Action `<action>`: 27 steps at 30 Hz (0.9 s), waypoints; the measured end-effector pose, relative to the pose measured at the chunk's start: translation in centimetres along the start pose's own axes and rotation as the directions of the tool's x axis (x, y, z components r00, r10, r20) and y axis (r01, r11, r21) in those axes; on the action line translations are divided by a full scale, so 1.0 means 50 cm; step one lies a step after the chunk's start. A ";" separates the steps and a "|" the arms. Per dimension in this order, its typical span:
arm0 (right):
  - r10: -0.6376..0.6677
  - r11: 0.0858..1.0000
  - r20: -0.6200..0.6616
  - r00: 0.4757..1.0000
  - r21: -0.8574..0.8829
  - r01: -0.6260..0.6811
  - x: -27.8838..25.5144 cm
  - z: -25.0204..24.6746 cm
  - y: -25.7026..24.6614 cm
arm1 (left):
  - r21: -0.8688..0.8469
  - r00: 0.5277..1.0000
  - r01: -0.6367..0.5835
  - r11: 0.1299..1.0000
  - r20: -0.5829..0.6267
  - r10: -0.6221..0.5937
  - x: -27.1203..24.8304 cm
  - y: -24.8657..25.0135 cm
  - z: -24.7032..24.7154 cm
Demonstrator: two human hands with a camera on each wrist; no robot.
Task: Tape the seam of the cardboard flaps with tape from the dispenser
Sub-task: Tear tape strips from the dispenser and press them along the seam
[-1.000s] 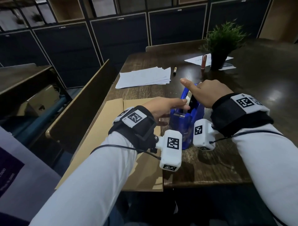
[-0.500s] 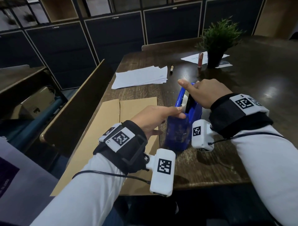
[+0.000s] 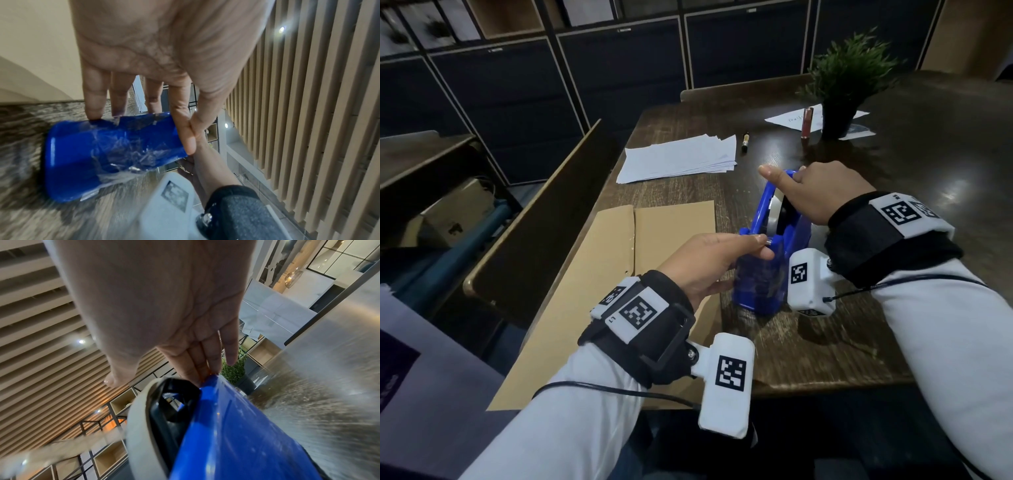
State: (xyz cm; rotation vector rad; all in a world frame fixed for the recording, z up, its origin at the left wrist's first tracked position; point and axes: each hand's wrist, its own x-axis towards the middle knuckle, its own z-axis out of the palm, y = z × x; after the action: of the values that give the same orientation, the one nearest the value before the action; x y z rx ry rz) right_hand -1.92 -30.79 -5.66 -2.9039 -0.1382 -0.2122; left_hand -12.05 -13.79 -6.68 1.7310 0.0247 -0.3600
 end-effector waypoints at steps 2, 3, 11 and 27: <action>0.006 1.000 0.005 1.000 -0.009 -0.006 0.002 0.000 0.001 | -0.005 1.000 -0.008 1.000 0.001 0.008 0.001 -0.003 0.000; 0.008 1.000 0.004 1.000 -0.010 -0.008 0.002 0.000 0.002 | -0.003 1.000 -0.017 1.000 0.000 0.017 0.000 -0.005 0.002; 0.008 1.000 0.000 1.000 -0.003 -0.008 -0.001 -0.001 -0.001 | -0.017 0.997 -0.068 0.998 -0.023 0.068 -0.001 -0.019 0.008; -0.015 1.000 -0.028 1.000 0.013 0.015 0.008 0.008 0.006 | -0.053 0.995 -0.086 0.995 0.040 0.088 0.003 -0.022 0.003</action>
State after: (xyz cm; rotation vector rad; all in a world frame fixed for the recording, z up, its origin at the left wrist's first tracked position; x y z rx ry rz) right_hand -1.45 -30.96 -6.07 -2.8858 -0.1562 -0.2530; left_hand -12.21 -13.75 -7.81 1.6678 -0.0719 -0.3288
